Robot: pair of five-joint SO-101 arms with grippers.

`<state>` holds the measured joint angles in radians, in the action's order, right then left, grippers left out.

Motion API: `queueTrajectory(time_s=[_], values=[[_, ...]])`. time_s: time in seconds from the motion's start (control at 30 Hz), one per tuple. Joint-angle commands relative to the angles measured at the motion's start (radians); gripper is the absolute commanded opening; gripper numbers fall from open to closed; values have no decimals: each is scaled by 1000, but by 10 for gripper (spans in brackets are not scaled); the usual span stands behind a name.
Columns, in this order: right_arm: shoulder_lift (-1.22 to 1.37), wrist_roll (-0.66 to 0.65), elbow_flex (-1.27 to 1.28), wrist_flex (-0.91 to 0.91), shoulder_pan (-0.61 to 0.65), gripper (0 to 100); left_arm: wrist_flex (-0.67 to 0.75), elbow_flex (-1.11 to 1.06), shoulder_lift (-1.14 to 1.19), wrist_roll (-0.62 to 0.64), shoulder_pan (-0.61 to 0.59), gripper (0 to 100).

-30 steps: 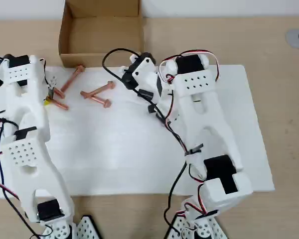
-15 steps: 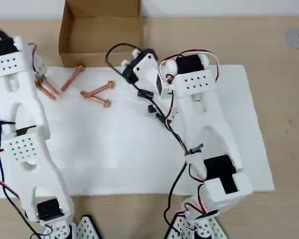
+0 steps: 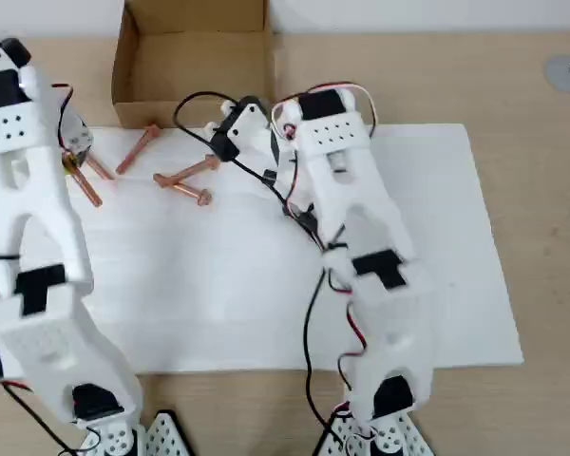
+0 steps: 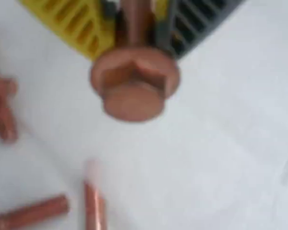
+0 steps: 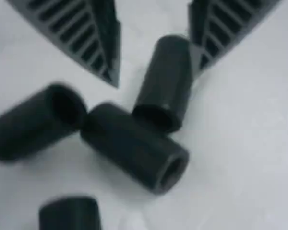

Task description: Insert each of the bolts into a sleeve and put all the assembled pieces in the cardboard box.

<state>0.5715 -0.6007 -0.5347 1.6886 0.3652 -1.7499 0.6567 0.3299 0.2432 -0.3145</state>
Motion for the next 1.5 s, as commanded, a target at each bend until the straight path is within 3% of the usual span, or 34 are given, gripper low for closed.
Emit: queueTrajectory(time_s=[0.0, 0.17, 0.4, 0.6, 0.9, 1.47], values=[[127, -144, -341, 100, 19, 131, 25, -109, -216, -9, 14, 13], [262, -181, -549, 100, 22, 131, 112, -411, -469, -5, 25, 13], [305, -207, -549, 98, 42, 135, 483, -1019, -891, -9, 25, 13], [315, -218, -552, 95, 41, 231, 686, -1359, -1188, -2, 20, 14], [372, -245, -553, 87, 45, 231, 766, -1560, -1570, -9, 20, 13], [473, -245, -553, 12, 41, 231, 700, -1809, -2023, -103, 20, 13]])
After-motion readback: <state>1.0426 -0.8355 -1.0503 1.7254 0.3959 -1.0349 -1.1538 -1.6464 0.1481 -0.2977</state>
